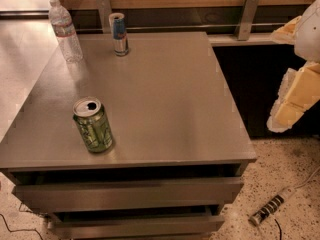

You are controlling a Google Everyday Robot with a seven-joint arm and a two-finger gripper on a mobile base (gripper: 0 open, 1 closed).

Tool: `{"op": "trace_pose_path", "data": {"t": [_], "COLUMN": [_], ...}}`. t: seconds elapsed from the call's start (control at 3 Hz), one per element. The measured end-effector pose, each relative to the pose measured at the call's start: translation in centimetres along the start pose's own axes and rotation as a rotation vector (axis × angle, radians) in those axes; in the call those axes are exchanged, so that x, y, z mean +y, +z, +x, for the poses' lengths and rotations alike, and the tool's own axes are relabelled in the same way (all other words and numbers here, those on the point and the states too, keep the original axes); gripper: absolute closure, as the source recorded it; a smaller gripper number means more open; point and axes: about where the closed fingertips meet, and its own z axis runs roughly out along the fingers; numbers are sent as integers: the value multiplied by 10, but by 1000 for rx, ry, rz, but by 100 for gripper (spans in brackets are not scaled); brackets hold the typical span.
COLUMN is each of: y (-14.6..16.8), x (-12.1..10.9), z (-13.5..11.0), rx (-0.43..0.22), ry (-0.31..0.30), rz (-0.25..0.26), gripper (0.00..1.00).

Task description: Move green can near redbull can

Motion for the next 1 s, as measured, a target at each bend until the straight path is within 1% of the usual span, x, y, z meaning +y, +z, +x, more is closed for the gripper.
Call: {"op": "trace_pose_path", "data": {"t": [0.33,0.67,1.0], "y": [13,36,72], "x": [6,17,35], "z": [-8,-26,-64], "rx": [-144,-334,-606], "ry": [40,73,66], "rz": [-28,-71,-116], "gripper": [0,0,0]}}
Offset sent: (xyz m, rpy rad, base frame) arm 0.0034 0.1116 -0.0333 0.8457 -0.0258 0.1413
